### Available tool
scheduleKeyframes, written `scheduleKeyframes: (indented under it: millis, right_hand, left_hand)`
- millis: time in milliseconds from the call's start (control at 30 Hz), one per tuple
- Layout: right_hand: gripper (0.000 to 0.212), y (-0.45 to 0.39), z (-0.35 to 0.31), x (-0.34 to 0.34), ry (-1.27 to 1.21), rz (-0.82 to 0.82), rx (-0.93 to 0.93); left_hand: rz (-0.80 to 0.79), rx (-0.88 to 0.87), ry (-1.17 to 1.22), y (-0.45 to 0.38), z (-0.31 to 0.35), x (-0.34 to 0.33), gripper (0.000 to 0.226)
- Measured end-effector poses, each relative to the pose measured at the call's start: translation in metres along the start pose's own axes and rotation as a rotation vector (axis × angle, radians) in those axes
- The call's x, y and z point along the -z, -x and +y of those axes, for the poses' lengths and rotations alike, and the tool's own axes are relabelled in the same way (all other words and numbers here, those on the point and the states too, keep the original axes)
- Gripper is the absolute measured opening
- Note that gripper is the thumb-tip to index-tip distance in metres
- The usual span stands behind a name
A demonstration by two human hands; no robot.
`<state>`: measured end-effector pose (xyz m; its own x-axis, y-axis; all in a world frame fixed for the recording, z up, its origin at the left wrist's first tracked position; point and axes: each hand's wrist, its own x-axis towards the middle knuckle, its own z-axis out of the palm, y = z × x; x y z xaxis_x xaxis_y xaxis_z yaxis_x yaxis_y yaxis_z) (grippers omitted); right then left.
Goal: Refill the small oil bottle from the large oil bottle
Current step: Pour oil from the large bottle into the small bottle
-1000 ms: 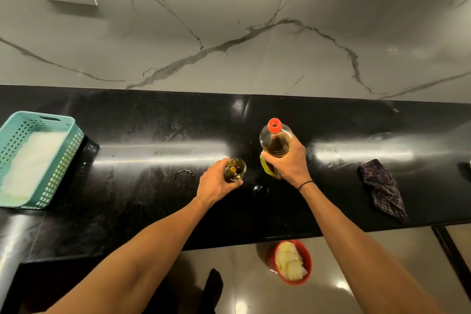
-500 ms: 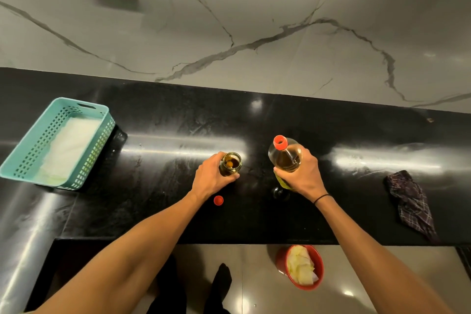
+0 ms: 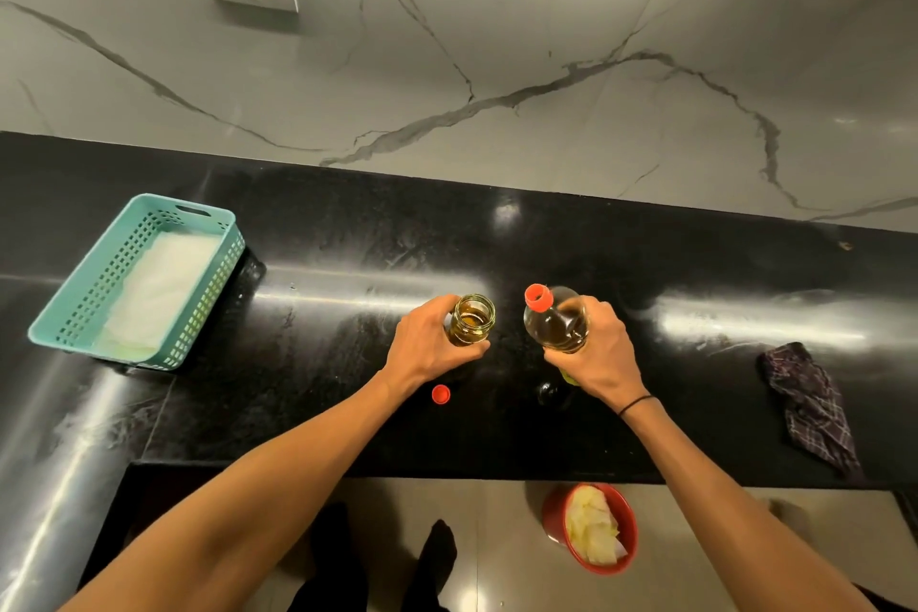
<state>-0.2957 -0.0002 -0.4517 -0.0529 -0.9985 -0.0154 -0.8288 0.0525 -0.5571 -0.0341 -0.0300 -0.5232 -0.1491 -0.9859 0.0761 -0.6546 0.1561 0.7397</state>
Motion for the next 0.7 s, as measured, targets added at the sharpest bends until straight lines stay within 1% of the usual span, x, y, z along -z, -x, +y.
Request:
scheduleKeyframes:
  millis: [133,300,467,700]
  right_hand:
    - [0.062,-0.003,-0.015,0.012,0.116,-0.018,0.019]
    - [0.057,-0.009,-0.040,0.026,0.259,-0.013,0.111]
    - [0.059,-0.017,-0.065,0.037,0.369,-0.007,0.161]
    - [0.054,-0.028,-0.097,0.051,0.534,-0.004,0.227]
  left_hand:
    - [0.005,-0.061,-0.041,-0.002,0.005,0.014,0.055]
    - [0.022,-0.105,-0.064,-0.011,0.010,0.035,0.064]
    - [0.047,-0.157,-0.078,-0.020,0.020,0.060,0.057]
    - [0.074,-0.196,-0.108,-0.028,0.027,0.084,0.056]
